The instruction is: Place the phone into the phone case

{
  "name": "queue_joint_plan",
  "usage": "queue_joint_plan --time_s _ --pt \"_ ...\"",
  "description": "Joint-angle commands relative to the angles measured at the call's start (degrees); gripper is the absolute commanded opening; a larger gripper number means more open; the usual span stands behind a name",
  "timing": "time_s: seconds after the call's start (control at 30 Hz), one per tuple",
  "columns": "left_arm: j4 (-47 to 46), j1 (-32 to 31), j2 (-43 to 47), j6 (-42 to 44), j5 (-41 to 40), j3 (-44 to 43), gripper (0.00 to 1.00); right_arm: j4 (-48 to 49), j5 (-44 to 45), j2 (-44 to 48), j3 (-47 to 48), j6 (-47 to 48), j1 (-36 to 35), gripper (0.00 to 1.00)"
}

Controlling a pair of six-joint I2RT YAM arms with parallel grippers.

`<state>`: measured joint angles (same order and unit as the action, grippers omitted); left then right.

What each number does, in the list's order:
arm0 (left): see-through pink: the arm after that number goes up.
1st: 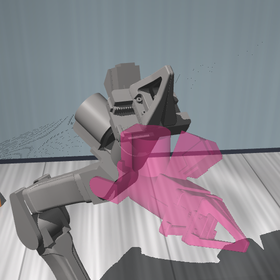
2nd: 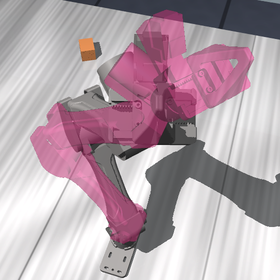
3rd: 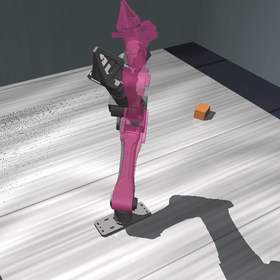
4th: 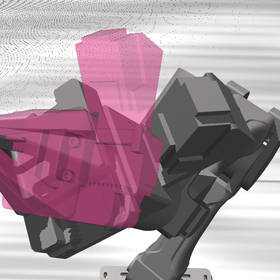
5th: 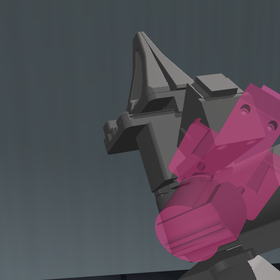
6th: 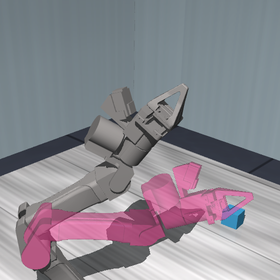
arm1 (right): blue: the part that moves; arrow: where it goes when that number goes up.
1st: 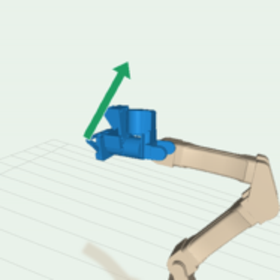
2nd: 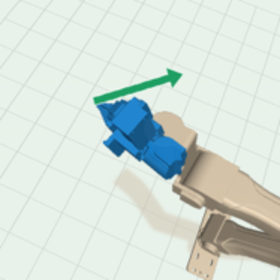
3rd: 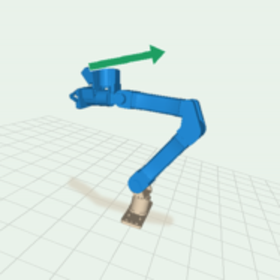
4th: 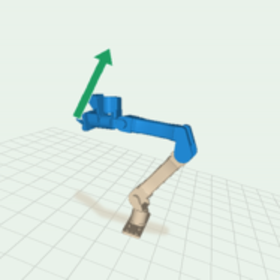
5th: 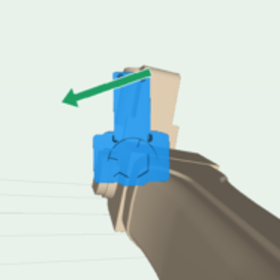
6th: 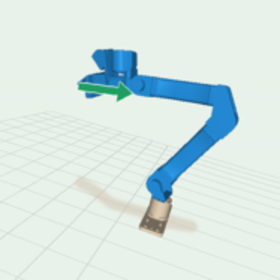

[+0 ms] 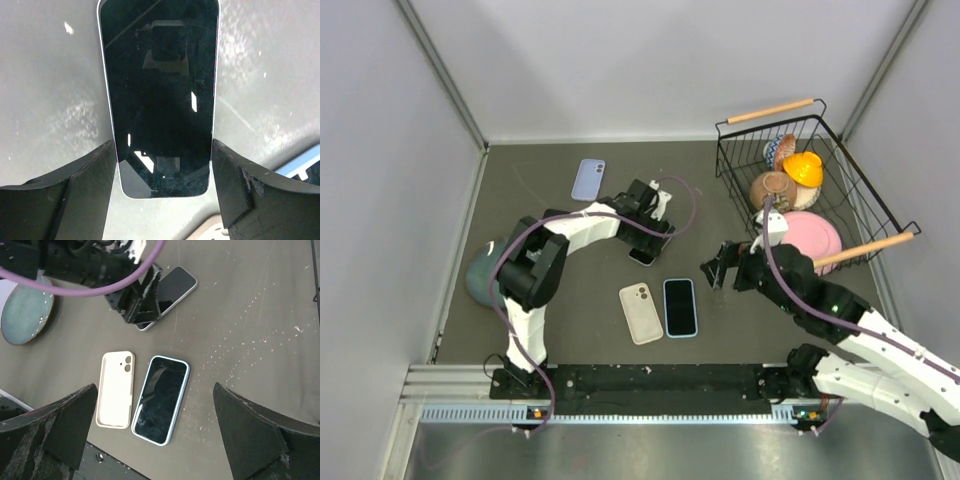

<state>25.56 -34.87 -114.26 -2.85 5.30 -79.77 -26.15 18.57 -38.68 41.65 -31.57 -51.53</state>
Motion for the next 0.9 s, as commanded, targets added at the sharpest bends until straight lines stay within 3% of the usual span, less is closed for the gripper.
queue_joint_plan --time_s 0.0,0.17,0.5,0.7,0.87 --pt "-1.13 2.35 5.79 -2.59 6.12 4.61 0.29 2.68 -8.72 -3.85 4.31 -0.15 5.28 0.99" --pt "-3.58 6.30 10.28 -4.44 12.09 9.44 0.23 6.72 -18.18 -12.72 7.13 -2.61 10.65 0.99" --pt "-5.87 8.24 16.78 -6.55 17.45 14.02 0.15 14.81 -32.97 -34.34 14.16 -9.47 20.06 0.84" --pt "-2.45 8.24 21.35 -3.22 21.42 16.13 0.08 8.07 -40.89 -48.32 25.75 1.23 23.83 0.81" --pt "0.53 8.15 23.90 -1.19 19.75 16.66 0.05 6.55 -48.53 -56.32 30.50 3.62 27.62 0.80"
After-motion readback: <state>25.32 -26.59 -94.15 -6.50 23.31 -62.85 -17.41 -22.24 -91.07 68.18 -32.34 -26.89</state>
